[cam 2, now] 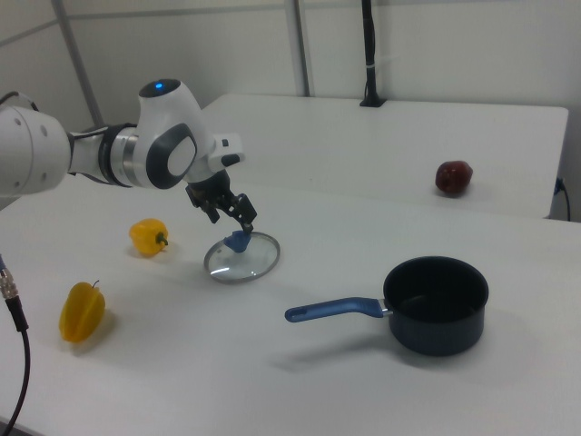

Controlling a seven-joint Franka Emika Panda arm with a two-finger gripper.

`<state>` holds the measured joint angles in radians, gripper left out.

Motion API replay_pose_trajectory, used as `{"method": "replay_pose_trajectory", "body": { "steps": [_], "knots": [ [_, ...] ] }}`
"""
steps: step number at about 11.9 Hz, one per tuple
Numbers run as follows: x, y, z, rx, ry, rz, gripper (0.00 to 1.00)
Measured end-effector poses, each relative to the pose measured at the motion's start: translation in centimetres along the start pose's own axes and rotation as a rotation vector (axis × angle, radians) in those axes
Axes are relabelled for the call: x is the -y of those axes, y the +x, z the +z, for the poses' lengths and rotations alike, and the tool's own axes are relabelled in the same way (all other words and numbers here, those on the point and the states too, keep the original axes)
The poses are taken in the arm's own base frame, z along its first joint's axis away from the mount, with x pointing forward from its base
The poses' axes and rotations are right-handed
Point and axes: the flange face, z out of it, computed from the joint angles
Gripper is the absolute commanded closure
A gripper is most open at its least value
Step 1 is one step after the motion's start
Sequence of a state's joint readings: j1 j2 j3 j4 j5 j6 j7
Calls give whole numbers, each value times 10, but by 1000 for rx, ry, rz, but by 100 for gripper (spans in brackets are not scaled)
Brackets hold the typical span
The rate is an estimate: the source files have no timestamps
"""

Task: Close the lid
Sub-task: 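Move the gripper down over the blue knob of the glass lid, then close the gripper on the blue knob of the glass lid, then lift the glass lid and carry it over the dark blue saucepan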

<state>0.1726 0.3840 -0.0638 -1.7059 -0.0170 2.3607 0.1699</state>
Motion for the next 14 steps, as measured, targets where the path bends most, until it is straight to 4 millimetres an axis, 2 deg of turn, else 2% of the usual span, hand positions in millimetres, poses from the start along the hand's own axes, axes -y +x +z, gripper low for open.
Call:
{"method": "replay_pose_trajectory", "body": {
  "steps": [7,9,11,12,13,14],
  "knots": [
    [15,-1,48,-43,10,-11,0],
    [20,-3,57,-46,12,0,13],
    [23,-3,60,-63,12,24,33],
    [23,-2,60,-65,11,33,39],
    [23,-2,60,-65,11,35,40],
    [23,-2,60,-66,8,32,48]
  ]
}}
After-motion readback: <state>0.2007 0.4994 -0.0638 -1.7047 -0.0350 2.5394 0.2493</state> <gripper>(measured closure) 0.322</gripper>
